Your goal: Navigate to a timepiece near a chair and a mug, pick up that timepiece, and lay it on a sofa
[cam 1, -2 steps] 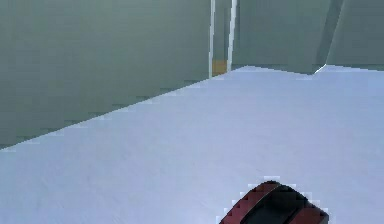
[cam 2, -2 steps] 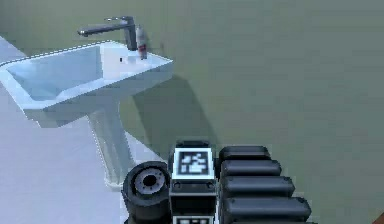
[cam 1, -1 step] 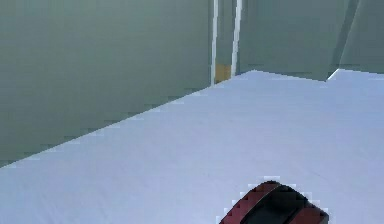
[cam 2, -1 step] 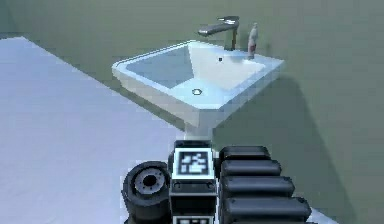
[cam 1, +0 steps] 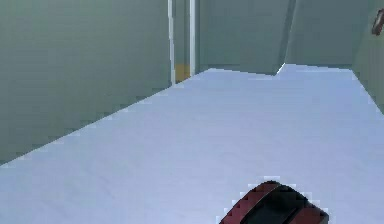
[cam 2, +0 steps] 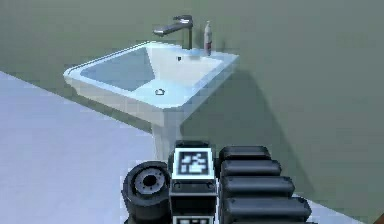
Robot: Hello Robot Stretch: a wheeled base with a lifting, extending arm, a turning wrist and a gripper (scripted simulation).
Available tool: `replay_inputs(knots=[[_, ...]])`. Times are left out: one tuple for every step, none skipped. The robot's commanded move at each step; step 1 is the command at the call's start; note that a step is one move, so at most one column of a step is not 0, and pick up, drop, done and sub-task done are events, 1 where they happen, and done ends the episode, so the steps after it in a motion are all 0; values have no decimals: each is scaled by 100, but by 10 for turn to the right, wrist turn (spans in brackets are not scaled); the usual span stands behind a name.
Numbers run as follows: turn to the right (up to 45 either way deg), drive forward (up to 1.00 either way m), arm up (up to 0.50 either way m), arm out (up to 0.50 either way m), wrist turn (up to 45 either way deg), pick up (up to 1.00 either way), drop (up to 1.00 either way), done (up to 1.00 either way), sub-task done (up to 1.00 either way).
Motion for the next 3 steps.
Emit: replay_inputs(knots=[[0,100,0,0,0,0,0,0,0],[0,100,0,0,0,0,0,0,0],[0,100,0,0,0,0,0,0,0]])
